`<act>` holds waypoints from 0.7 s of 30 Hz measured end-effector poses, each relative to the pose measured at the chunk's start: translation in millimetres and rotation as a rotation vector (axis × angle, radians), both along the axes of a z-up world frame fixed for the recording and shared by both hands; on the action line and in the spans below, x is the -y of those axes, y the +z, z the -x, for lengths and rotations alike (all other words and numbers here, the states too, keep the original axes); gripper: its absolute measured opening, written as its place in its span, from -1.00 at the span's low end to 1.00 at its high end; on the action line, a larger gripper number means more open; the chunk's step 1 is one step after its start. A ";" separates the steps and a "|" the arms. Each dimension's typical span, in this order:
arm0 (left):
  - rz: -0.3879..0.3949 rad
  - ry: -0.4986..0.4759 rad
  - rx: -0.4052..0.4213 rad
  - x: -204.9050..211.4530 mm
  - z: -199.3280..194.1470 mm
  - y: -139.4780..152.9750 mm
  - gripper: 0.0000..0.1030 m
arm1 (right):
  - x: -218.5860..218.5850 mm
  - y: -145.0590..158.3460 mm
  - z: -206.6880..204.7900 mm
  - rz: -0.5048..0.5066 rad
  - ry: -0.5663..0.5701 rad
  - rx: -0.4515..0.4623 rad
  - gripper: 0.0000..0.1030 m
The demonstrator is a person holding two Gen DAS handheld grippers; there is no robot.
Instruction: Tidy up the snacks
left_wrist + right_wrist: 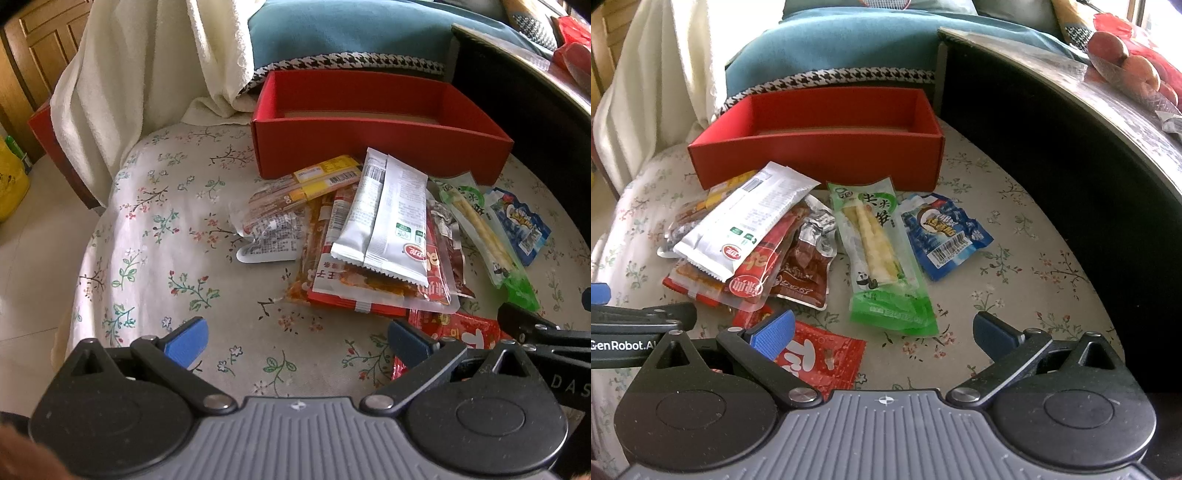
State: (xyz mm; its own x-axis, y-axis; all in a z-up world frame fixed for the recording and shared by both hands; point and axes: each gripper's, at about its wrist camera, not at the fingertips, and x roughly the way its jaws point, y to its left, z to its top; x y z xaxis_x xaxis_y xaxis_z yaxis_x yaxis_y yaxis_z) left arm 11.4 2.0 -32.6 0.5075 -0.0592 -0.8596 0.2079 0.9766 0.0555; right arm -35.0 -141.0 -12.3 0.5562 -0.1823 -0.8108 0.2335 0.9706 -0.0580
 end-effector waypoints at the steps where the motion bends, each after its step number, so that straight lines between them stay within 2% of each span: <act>1: -0.001 -0.001 0.000 0.2 -0.1 0.1 0.93 | 0.1 0.0 0.0 0.000 0.000 0.000 1.00; 21: -0.019 -0.008 0.008 0.7 0.8 -0.6 0.93 | -0.4 -1.8 0.1 0.001 0.005 -0.008 1.00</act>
State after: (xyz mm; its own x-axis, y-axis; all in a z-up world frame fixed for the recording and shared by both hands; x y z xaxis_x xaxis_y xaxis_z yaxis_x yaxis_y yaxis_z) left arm 10.6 1.3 -33.2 0.5141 -0.0472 -0.8564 0.2155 0.9736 0.0756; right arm -35.1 -140.6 -14.1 0.5507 -0.1808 -0.8149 0.2284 0.9716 -0.0612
